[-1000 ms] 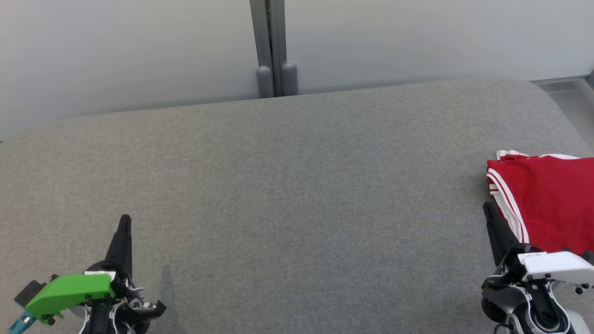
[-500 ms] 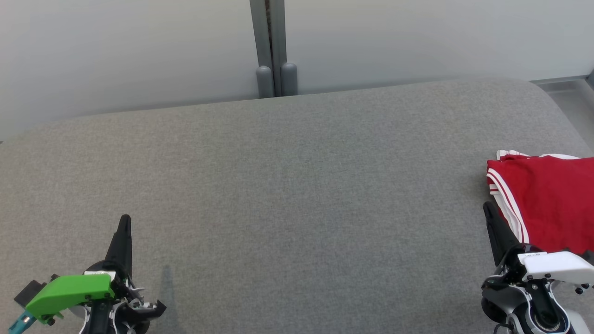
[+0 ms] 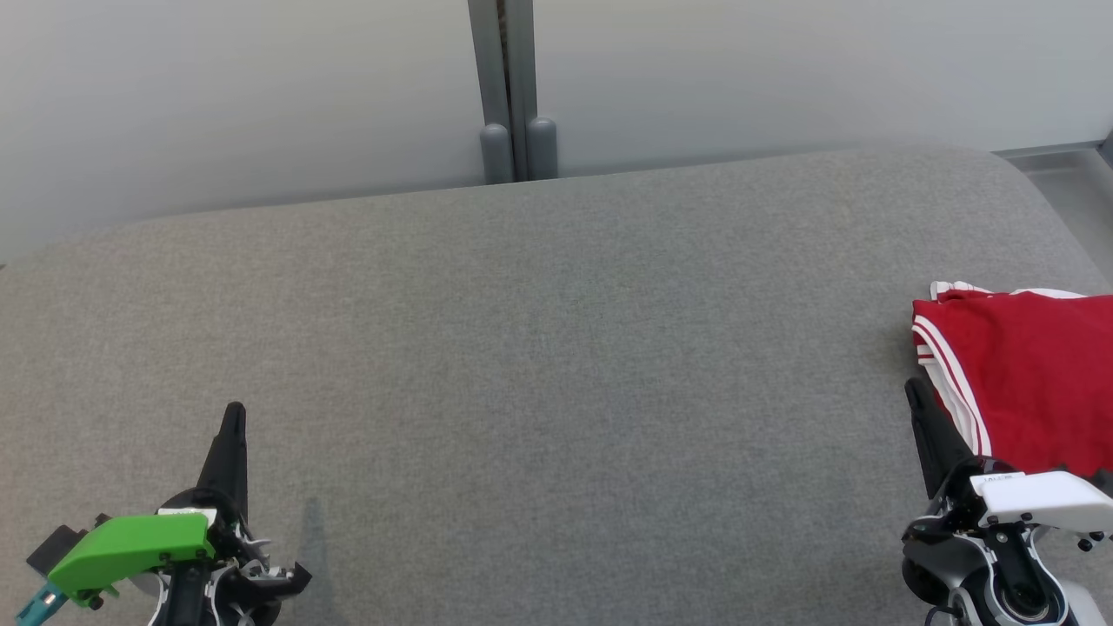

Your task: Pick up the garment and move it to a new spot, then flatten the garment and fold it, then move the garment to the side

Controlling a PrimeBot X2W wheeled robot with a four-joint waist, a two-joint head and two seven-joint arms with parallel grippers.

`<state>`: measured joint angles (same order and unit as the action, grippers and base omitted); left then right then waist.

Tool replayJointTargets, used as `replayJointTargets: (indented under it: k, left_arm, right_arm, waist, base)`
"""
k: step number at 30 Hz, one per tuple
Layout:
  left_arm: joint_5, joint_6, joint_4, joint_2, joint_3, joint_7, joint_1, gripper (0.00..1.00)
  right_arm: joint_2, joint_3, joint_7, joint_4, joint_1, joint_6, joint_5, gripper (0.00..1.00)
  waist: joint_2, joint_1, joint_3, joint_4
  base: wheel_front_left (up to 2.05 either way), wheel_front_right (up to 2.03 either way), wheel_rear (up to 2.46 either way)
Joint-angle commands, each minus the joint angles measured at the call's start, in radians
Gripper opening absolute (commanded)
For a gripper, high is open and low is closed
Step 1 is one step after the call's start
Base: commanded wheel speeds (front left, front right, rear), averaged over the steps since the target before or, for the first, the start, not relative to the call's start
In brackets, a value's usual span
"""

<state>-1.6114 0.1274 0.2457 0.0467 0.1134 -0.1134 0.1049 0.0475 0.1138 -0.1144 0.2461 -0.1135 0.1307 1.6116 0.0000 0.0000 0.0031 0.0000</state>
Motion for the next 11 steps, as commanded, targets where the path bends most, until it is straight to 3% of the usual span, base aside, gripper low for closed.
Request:
replayJointTargets:
  k: [1,11]
  left_arm:
    - [-0.003,0.007,-0.002,0.007,0.002,-0.005,0.009,0.00]
    - [-0.003,0.007,-0.002,0.007,0.002,-0.005,0.009,0.00]
  right_arm:
    - [0.005,0.001,-0.003,-0.004,0.010,0.000,0.003,0.00]
    - [0.005,0.001,-0.003,-0.004,0.010,0.000,0.003,0.00]
  waist:
    - [0.0000,0.0000,0.000,0.000]
    - [0.0000,0.0000,0.000,0.000]
  base:
    - [0.00,0.00,0.00]
    - [0.00,0.00,0.00]
